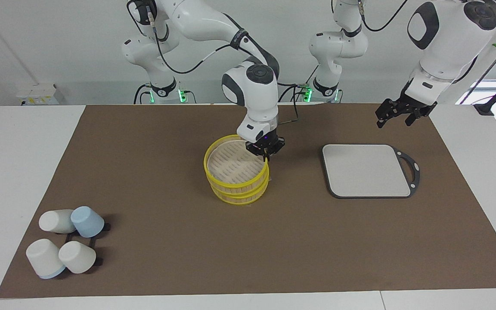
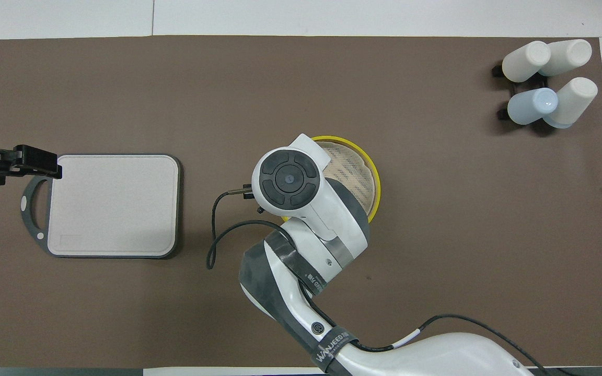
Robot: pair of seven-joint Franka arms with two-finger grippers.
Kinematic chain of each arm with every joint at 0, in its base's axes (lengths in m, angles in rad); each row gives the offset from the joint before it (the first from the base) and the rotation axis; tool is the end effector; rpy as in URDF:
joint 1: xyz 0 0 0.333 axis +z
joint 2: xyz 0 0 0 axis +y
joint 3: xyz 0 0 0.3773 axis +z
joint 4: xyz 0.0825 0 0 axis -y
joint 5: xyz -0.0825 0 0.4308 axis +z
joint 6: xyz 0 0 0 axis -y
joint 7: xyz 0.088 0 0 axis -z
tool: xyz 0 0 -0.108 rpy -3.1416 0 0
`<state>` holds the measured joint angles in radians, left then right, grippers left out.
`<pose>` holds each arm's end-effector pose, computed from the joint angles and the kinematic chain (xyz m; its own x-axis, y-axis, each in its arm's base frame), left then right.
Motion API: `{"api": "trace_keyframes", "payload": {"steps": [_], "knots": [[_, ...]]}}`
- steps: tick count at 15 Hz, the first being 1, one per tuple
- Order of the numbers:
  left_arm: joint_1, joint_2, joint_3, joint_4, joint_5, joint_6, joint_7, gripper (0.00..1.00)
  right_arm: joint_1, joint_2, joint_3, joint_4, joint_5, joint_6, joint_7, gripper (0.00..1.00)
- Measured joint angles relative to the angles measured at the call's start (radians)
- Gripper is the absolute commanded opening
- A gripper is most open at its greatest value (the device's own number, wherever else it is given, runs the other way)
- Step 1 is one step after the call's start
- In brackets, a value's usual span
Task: Place bun in steamer
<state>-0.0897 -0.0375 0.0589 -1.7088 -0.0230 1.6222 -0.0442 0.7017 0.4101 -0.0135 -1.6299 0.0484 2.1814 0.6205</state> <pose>0.5875 -0.0198 0.6398 0.9986 0.0145 -0.0502 0.0156 -0.9996 0.0229 0.5773 0.4788 0.4304 0.9950 0.0388 0.0924 0.0492 -0.9924 -0.1124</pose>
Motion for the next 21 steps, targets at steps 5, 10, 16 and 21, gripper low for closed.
{"api": "trace_keyframes", "payload": {"steps": [5, 10, 16, 21], "knots": [[0.001, 0.075, -0.003, 0.063, 0.039, -0.016, 0.038, 1.00, 0.000, 0.000, 0.000, -0.013, 0.000, 0.035, 0.000, 0.00], [0.002, 0.080, -0.003, 0.094, 0.043, -0.029, 0.047, 1.00, 0.000, -0.001, 0.001, -0.027, 0.002, 0.061, 0.000, 0.16], [0.003, 0.060, -0.002, 0.159, 0.043, -0.088, 0.047, 1.00, 0.000, 0.005, 0.001, -0.057, 0.003, 0.117, 0.000, 1.00], [0.008, 0.020, 0.005, 0.144, 0.043, -0.092, 0.048, 1.00, -0.003, 0.002, -0.004, -0.026, 0.001, 0.049, 0.000, 1.00]]}}
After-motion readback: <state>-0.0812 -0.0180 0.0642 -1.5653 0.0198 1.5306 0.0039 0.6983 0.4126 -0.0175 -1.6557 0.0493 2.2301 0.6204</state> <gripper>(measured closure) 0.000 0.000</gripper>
